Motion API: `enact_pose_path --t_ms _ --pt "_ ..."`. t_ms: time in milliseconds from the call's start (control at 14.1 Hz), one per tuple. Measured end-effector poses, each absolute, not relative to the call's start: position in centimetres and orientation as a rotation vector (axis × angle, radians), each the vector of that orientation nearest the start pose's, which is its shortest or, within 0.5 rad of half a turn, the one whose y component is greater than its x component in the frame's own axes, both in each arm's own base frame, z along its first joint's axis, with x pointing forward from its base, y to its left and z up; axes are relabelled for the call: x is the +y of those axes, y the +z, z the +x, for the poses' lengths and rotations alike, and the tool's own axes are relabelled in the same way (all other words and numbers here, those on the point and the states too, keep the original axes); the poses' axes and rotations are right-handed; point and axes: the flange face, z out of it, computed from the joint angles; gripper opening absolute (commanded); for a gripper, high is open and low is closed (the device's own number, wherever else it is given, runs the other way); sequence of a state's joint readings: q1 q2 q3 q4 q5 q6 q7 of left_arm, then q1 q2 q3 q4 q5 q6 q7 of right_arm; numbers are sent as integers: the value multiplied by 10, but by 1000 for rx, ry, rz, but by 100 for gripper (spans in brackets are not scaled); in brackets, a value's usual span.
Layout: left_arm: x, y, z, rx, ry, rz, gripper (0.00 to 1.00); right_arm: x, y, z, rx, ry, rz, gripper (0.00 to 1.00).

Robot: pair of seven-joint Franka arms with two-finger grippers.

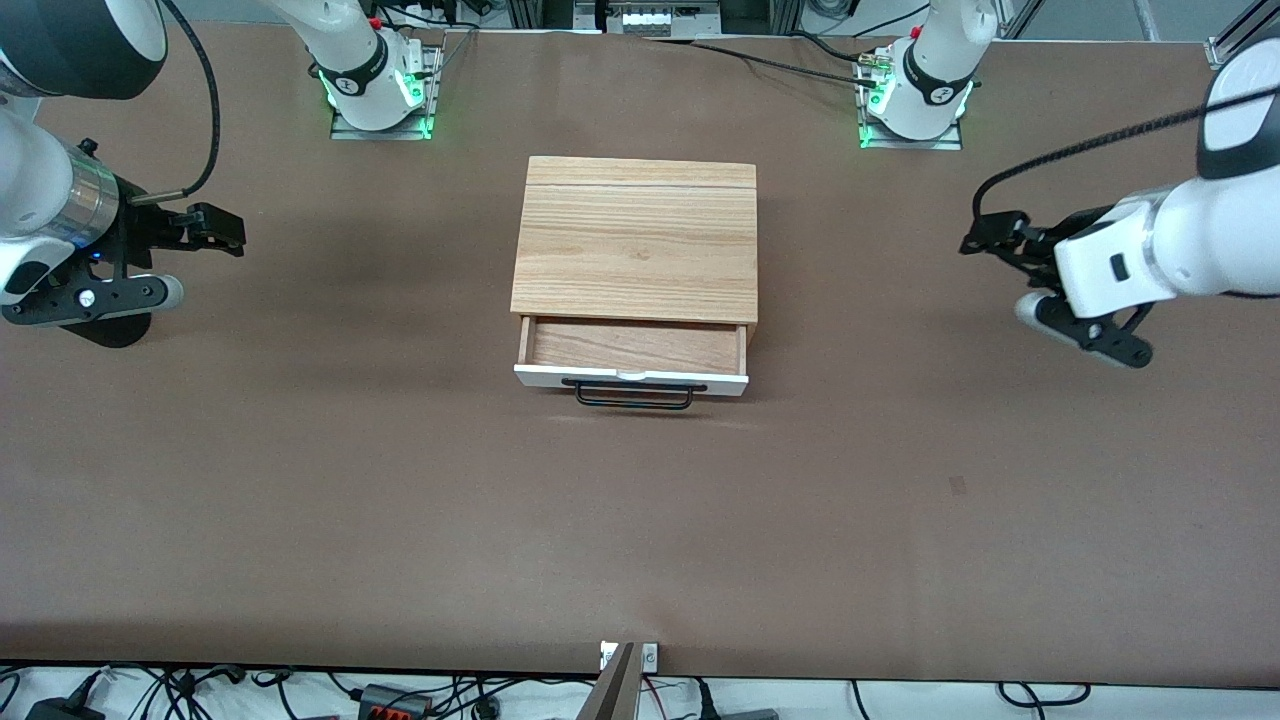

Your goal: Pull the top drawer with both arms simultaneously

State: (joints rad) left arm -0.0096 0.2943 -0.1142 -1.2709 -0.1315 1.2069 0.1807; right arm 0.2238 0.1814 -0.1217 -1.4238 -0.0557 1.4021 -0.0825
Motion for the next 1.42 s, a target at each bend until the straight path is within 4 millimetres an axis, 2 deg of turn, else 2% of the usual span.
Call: enact_pose_path --t_ms 142,284,569,782,924,1137,1421 --pt "-72 576 587 500 587 -3163 100 34 568 570 -240 253 -3181 100" --pt "-69 575 587 445 588 -3141 100 10 572 556 -181 204 -3181 100" --pt "-67 581 584 382 544 -3115 100 -14 591 557 -114 31 -3193 100" --pt "-75 582 563 381 414 -3114 100 -19 590 550 -52 90 -3192 100" --pt "-82 579 534 364 326 -3108 100 -19 589 547 53 123 -3191 100" --pt "-83 576 501 321 267 -3099 100 -19 588 547 78 130 -3189 100" --pt "-83 568 495 258 202 -3110 100 -13 587 547 54 133 -3188 100"
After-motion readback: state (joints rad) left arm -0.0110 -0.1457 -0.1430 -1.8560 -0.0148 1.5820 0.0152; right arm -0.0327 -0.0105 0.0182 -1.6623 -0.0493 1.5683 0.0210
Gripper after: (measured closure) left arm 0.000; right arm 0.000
